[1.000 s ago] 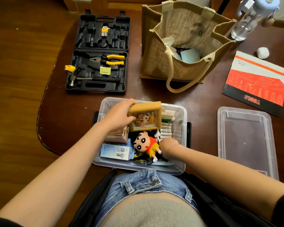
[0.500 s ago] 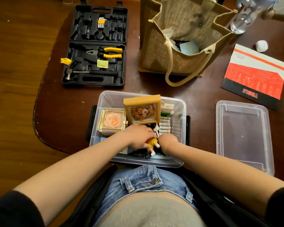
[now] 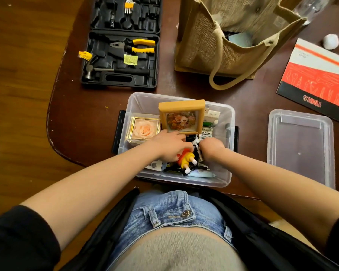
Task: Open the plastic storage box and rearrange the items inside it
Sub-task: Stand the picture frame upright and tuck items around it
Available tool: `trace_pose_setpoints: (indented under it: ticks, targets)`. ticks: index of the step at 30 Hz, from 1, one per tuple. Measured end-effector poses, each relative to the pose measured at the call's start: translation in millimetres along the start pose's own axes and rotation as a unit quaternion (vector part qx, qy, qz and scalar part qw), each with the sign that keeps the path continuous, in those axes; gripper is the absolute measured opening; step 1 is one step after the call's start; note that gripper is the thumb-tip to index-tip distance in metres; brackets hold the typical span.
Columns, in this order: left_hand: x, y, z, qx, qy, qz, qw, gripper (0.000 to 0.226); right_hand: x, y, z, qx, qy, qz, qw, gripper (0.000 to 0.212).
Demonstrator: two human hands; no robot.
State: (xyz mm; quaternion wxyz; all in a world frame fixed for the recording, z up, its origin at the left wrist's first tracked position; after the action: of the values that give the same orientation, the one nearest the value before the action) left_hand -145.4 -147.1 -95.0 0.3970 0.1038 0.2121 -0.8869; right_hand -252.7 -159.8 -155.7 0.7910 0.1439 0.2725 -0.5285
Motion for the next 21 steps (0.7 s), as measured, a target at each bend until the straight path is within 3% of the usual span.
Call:
trace_pose_setpoints:
  ticks: [6,11,21]
  targets:
    - [2.3,-2.0,-8.5,0.033,-0.03,0.004,0.999,0.059,-2.4,3.1,-2.2,0.023,0.009,-0.024,0.999,0.017]
    - [3.4,-1.9,-9.4,0.028,-0.048,0.003,0.998,0.057,1.6,3.0,-4.0,0.048,0.063,-0.022,0.997,0.02]
    - [2.6,-4.8,-8.9,0.03,-0.031,-0.044,0.998,0.054,-3.6,9.0,-8.9,0.011,0.013,-0.008,1.0,0.02]
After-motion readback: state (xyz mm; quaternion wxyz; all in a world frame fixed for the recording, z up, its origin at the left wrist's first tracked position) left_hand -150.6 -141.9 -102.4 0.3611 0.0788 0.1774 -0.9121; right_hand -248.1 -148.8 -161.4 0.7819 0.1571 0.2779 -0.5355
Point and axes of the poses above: each hand's wrist, its own x-axis towards the middle knuckle, its own z-axis out of the back of the hand, y = z × x, the point moved 7 cm from there along x, towards the middle knuckle, and after that the axes turned 14 degrees about -y, right-handed, at the moved point
